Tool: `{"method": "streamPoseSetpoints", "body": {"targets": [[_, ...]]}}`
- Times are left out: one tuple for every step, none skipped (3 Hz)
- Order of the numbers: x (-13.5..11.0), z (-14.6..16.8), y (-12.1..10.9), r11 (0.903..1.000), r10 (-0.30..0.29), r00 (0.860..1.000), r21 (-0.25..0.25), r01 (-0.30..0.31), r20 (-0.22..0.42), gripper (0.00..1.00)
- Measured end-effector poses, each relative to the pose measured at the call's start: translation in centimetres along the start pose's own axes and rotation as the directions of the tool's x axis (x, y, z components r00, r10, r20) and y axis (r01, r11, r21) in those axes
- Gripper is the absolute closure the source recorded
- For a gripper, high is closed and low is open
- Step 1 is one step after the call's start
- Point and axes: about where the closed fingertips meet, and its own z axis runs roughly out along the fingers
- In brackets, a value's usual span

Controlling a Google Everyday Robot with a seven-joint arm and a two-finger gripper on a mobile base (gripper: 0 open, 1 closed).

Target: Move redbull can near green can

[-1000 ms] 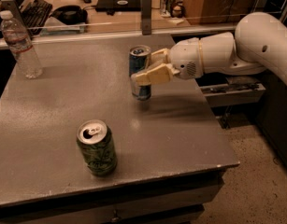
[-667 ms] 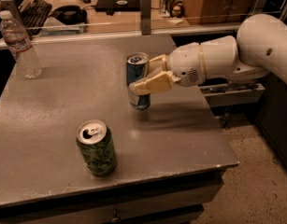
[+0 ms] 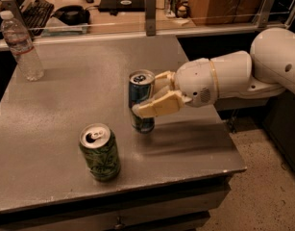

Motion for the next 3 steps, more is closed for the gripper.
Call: {"method": "streamPoseSetpoints", "body": {"targets": [[1.1,0.6,2.0,0.9984,0.003,1.000,-0.056,-0.002,0.019,1.00],[1.8,0.8,3.3,0.9929,-0.005,1.000,-0.119,0.007,0.023,0.82],[2.4,1.1,4.4,0.9853,-0.020,0.999,-0.169,0.026,0.036,0.59]]}}
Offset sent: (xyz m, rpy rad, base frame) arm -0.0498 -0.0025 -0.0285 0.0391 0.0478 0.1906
